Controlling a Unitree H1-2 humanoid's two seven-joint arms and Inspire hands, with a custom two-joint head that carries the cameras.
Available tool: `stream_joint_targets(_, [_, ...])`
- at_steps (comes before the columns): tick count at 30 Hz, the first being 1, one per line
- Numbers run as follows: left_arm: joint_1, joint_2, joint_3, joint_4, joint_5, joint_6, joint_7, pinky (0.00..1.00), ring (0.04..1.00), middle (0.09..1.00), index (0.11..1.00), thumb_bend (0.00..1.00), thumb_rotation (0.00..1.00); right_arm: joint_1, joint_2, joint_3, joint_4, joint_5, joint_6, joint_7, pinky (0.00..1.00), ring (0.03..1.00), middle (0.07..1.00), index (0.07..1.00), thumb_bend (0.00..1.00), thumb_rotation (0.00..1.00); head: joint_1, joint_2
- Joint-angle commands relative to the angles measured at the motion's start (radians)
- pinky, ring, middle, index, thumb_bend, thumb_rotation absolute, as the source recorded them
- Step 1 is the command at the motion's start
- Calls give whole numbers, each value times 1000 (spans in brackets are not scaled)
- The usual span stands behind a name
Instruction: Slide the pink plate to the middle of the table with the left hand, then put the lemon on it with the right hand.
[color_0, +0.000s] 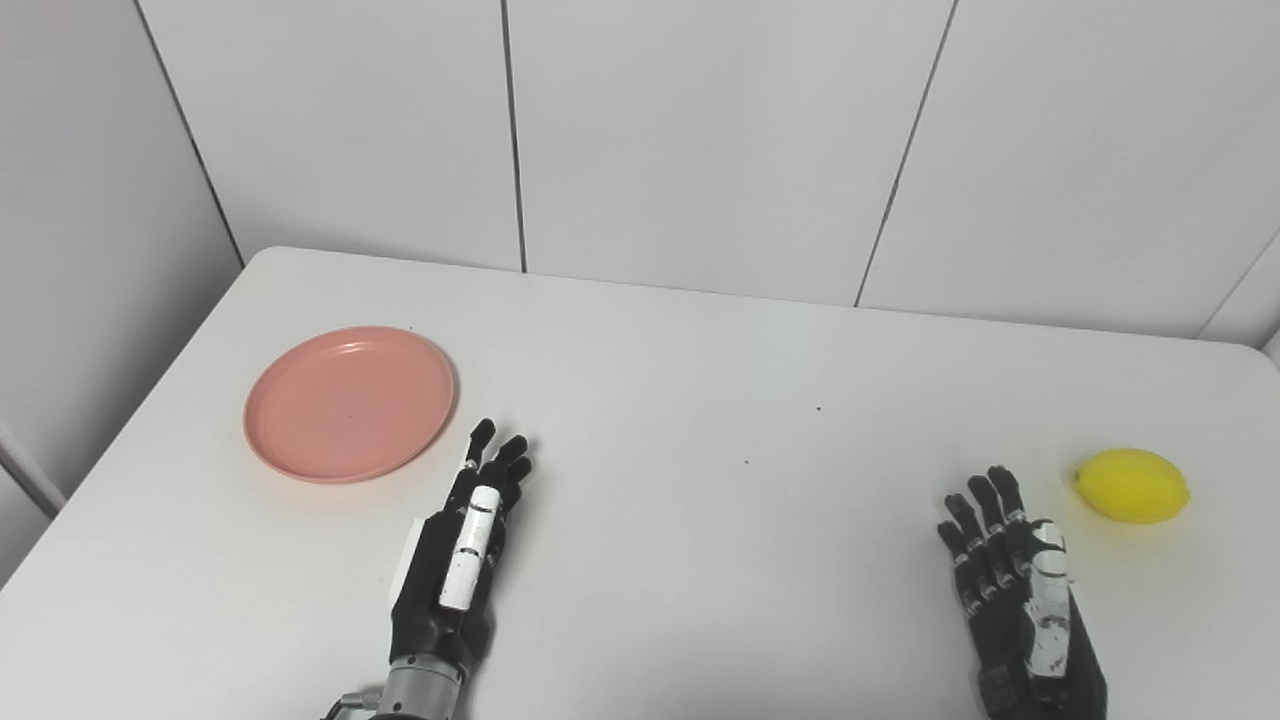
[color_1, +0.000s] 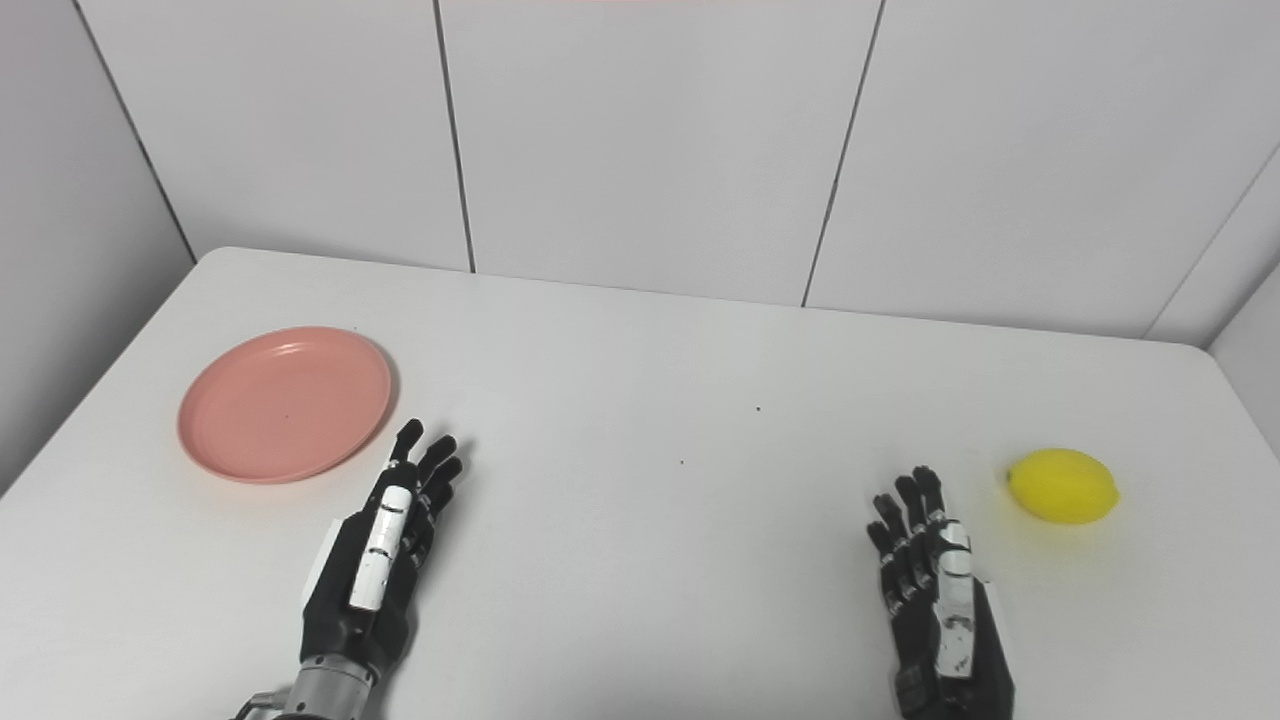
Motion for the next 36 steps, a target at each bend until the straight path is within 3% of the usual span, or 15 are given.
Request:
stream_joint_targets(1, [49, -4, -2, 11, 2, -23, 4, 997, 941, 933, 973, 580, 810, 9, -4, -7, 34, 7, -31, 7, 1000, 984, 1000, 998, 725, 956, 0, -9])
stream_joint_targets(25, [51, 0, 0, 60, -8, -100, -2, 1000, 938, 928, 965, 579, 786, 9, 6, -4, 89, -2, -78, 20, 1000, 988, 1000, 998, 687, 972, 4, -80])
stream_joint_targets(36, [40, -11, -5, 92, 0, -128, 4, 996, 934, 925, 964, 501, 803, 0, -5, -11, 112, 13, -79, 34, 1000, 1000, 1000, 1000, 682, 979, 37, -111])
